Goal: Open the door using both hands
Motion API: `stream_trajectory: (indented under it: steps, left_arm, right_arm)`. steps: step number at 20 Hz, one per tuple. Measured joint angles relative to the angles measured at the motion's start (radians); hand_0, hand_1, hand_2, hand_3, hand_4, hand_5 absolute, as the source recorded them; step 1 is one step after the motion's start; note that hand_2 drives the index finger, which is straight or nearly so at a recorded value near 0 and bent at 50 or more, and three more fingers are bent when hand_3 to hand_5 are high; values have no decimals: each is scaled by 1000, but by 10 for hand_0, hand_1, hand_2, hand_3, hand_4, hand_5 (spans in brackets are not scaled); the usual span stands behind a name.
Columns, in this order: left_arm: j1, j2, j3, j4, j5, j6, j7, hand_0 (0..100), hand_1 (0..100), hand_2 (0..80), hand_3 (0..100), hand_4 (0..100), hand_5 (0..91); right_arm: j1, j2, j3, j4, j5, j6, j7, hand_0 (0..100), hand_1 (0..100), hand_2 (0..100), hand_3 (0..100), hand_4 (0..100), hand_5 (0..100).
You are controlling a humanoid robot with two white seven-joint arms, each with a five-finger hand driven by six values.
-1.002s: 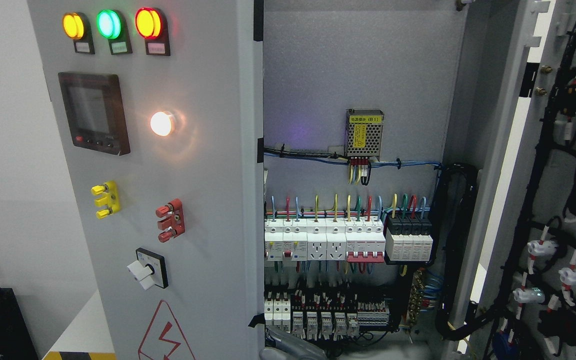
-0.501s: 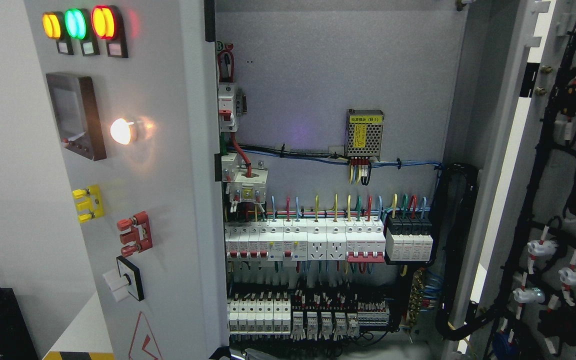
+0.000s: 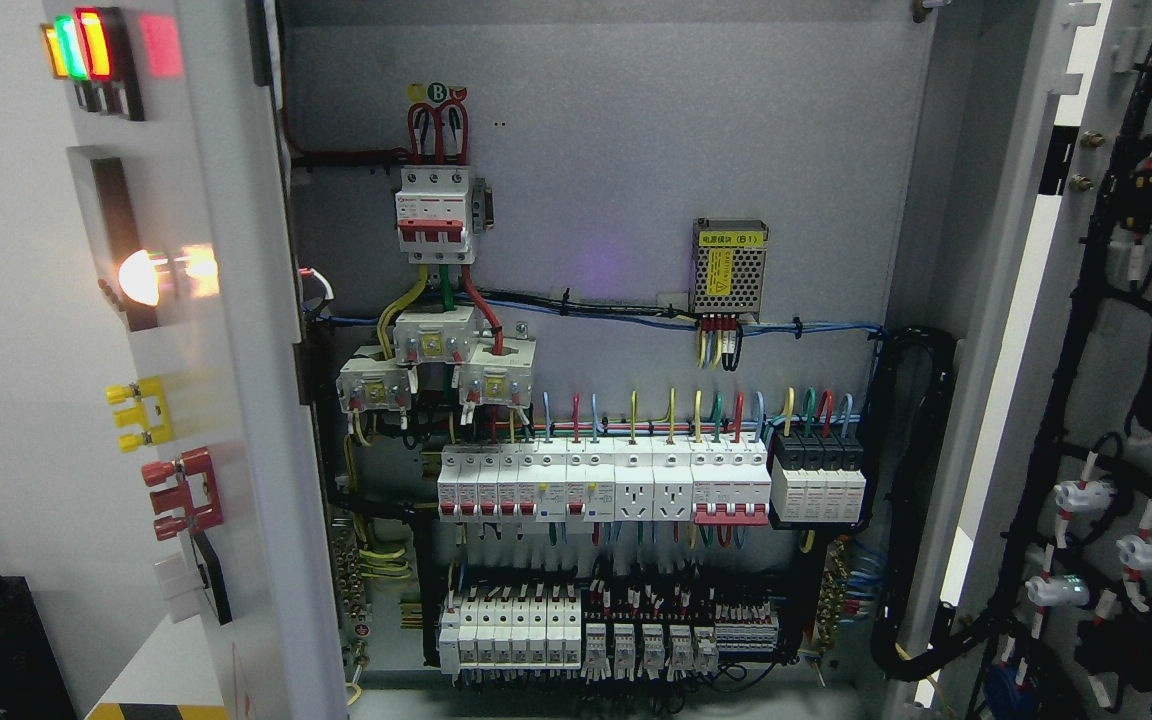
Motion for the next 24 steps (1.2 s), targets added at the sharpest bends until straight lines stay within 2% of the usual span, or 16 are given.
stream_trajectory:
  steps: [16,24]
  left_arm:
    - [0,0,0,0,0,0,0,120,389,0,0,0,0]
    - [0,0,0,0,0,0,0,120,389,0,0,0,0]
  right_arm:
    - [-1,101,84,-8,127,1,-10,120,389,0,0,0,0]
    - [-2,129,116,-5,166,1,-10,120,389,0,0,0,0]
